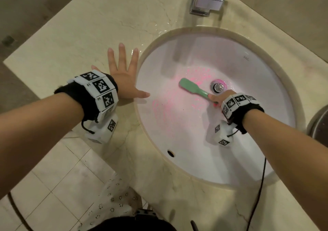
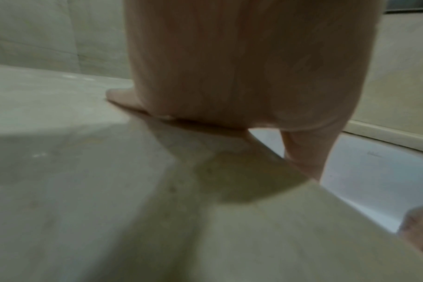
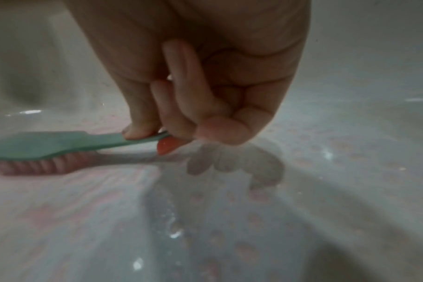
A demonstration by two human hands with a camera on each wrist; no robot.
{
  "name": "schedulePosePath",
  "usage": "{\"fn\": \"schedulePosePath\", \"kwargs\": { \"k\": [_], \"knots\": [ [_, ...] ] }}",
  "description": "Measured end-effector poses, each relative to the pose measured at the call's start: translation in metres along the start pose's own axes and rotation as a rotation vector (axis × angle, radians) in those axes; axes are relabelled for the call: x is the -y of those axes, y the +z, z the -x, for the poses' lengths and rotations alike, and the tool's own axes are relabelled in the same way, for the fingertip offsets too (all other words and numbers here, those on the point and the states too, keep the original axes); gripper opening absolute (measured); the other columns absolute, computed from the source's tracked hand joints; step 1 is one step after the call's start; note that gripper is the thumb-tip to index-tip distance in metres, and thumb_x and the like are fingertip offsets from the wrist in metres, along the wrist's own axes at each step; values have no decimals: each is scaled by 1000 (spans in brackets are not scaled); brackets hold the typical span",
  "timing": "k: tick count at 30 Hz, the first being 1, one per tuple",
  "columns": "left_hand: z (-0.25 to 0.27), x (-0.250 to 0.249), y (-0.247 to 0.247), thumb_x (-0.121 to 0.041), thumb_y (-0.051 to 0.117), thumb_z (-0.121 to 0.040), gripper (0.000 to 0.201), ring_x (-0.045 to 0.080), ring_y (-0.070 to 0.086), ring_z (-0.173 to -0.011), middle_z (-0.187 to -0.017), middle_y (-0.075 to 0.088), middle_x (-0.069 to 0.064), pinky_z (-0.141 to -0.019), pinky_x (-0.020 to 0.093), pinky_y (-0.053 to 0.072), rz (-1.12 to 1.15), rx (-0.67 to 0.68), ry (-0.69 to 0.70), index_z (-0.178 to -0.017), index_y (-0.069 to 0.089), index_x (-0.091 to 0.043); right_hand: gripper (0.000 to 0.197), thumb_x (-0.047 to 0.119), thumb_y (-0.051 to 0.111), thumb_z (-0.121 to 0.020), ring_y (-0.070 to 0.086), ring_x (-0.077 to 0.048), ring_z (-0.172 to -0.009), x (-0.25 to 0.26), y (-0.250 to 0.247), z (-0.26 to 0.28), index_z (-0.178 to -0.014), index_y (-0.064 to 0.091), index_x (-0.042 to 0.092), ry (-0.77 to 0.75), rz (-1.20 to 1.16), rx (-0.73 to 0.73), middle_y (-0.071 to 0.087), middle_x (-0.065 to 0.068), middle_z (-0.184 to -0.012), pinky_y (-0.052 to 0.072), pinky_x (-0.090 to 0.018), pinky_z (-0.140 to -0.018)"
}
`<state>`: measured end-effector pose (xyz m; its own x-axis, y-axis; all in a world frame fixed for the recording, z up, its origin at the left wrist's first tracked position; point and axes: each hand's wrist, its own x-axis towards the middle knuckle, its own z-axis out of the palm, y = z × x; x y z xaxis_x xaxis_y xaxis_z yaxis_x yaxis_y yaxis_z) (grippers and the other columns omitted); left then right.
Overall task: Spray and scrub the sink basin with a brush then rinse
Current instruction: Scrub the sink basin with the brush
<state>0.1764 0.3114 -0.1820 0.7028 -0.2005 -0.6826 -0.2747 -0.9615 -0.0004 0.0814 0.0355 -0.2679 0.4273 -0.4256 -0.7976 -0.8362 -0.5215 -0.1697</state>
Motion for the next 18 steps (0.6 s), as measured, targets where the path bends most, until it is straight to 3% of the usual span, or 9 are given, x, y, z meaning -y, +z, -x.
{"fn": "schedulePosePath", "kwargs": {
  "k": [2,5,10,12,14,16,18],
  "knots": [
    [1,0,-1,-72,58,-70,124,34,-36,-134,-141,-49,3,-99,75,-1,0,2,0,-136,-40,-32,33,42,53,-92,47,-20,-62,10,5,3,-66,44,24,-15,11,19,49,-3,-68,39,-28,-63],
    [1,0,-2,-72,58,-70,124,34,-36,-134,-140,-49,3,-100,74,-2,2,8,-1,-135,-40,-32,34,39,53,-92,45,-12,-60,24,24,6,-67,43,20,-70,-149,141,46,1,-70,40,-23,-60],
    [1,0,-1,-71,59,-70,124,35,-35,-135,-141,-48,3,-99,74,-1,5,3,2,-136,-39,-32,41,50,54,-89,40,-15,-54,32,52,16,-80,61,11,-100,128,316,49,-1,-61,31,-25,-57],
    [1,0,0,-71,59,-70,124,35,-35,-135,-142,-48,3,-99,74,-1,2,-3,2,-137,-38,-32,44,53,57,-85,44,-17,-57,24,47,14,-86,67,10,-99,215,283,52,-2,-64,36,-27,-63],
    [0,0,0,-72,59,-70,124,34,-35,-135,-142,-48,3,-99,74,-1,-3,-7,0,-137,-38,-32,46,54,57,-84,45,-18,-57,17,36,13,-77,65,10,-60,257,212,52,-3,-65,38,-27,-64],
    [0,0,0,-72,59,-70,124,34,-35,-135,-141,-48,3,-99,74,-2,-3,-5,-4,-137,-38,-32,42,49,56,-87,40,-13,-54,16,27,12,-63,50,15,-61,175,137,45,-1,-63,33,-22,-55],
    [0,-1,-1,-71,59,-70,124,34,-36,-134,-141,-49,3,-99,74,-2,-1,-2,-6,-136,-39,-32,38,41,55,-90,37,-7,-57,19,22,9,-63,39,21,-97,-29,87,40,4,-66,33,-18,-51]
  ]
}}
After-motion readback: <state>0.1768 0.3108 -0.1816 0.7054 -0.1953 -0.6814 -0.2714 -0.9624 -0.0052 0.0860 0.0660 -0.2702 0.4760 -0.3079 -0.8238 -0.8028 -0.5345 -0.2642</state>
